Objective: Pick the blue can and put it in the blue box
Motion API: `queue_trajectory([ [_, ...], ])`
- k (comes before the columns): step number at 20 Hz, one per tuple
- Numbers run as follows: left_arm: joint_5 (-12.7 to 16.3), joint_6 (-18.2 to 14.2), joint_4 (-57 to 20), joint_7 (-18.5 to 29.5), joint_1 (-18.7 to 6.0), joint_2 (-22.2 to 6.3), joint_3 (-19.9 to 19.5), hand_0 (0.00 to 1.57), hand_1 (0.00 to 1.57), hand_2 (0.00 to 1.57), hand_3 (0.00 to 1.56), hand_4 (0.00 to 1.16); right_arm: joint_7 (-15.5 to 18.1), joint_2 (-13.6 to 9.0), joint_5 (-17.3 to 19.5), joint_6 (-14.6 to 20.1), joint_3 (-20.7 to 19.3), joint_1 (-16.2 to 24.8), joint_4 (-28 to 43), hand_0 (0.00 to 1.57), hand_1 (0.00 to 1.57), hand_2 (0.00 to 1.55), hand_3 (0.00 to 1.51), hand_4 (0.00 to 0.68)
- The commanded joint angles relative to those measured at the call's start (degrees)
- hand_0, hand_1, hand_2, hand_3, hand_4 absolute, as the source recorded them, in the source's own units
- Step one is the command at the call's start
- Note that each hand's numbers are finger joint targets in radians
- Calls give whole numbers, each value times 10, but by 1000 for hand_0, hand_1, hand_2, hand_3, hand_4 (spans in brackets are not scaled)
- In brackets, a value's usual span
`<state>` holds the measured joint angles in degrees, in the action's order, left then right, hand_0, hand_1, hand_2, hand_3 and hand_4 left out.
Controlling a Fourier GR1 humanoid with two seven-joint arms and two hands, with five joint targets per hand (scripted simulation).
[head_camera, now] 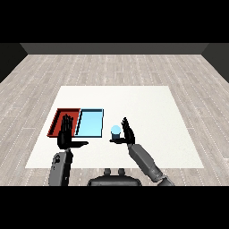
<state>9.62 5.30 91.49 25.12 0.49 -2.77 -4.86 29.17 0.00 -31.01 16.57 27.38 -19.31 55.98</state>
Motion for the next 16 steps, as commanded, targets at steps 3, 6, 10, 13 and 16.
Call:
queue_trajectory([
  [3,-6,-4,-7,-1,-1,4,4,0,0,0,0,0,7,0,-17,-3,16,-11,-12,0,0,0,0,0],
  [6,10,8,16,-15,13,-8,-7,0,0,0,0,0,1,0,-16,-12,7,-30,-33,0,0,0,0,0],
  [10,-13,-20,4,-3,1,13,9,0,0,0,0,0,-9,0,-52,20,47,-56,-29,0,0,0,0,0],
  [13,-9,-6,16,-1,4,7,12,0,0,0,0,0,49,0,-109,24,85,-79,-84,0,0,0,0,0],
  [16,-12,-17,34,-13,14,14,18,0,0,0,0,0,86,0,-158,8,100,-113,-141,0,0,0,0,0],
])
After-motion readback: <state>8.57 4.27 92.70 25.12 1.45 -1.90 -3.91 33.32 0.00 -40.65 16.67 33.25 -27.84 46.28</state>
